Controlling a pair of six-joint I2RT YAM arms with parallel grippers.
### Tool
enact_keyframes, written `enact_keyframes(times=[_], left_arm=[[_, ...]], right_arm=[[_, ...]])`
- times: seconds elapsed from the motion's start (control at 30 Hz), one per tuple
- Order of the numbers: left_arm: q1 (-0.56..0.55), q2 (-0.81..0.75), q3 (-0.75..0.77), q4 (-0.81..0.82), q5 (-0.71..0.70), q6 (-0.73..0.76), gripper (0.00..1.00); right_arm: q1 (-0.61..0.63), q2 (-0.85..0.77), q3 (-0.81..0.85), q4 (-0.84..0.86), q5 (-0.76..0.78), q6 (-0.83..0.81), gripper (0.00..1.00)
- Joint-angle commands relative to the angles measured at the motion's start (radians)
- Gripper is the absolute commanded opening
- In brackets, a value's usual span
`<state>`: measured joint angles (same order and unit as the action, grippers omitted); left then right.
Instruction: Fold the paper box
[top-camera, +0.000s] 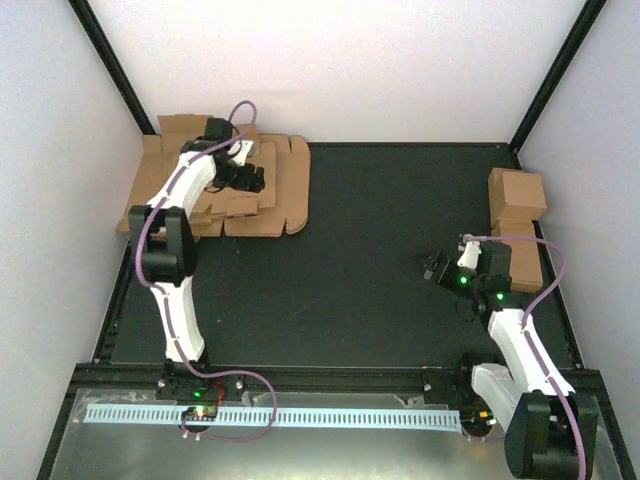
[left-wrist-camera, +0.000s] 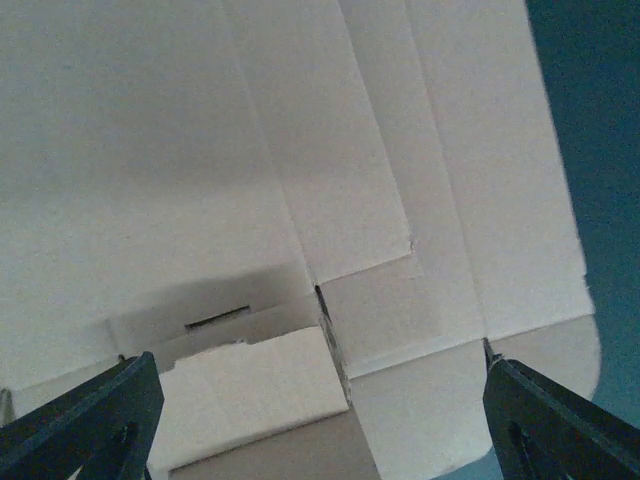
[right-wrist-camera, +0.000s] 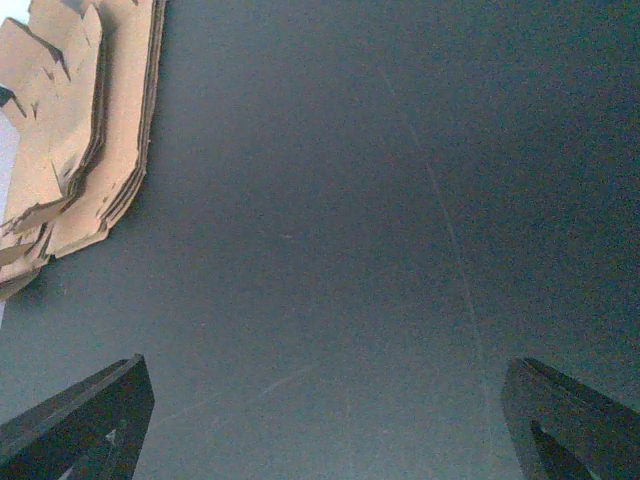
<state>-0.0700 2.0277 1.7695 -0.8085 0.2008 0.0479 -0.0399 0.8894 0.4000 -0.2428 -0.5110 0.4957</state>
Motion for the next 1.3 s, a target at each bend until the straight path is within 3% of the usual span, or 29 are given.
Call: enact_keyframes(times=[0.0,0.17,0.47,0.6,1.0,1.27], left_arm=[[-0.029,0.138,0.231,-0.240,-0.072,0.120,0.90],[-0.035,0.296,0.432,-0.393,-0.079,0.184,0.87],[-0.037,0.377,0.458,-0.414,-0.005,0.216,0.88],[-0.037,0.393,0.470,-0.441,-0.041,0.204,0.88],[-0.037,0.303,0.479,-0.528,-0.080,0.125,0.77],[-0.036,0.219,0.387,-0.572,-0.122,0.076,0.67]], right_arm=[[0.002,-0.008,0.037,-0.027,-0.022,-0.010,0.98],[0.003,-0.021,0.035,-0.044,-0.015,-0.014,0.98],[0.002,-0.031,0.030,-0.046,-0.011,-0.007,0.98],[0.003,-0.042,0.028,-0.044,-0.013,0.001,0.98],[0.003,-0.051,0.016,-0.046,-0.012,-0.003,0.98],[0.003,-0.052,0.013,-0.041,-0.014,-0.003,0.98]])
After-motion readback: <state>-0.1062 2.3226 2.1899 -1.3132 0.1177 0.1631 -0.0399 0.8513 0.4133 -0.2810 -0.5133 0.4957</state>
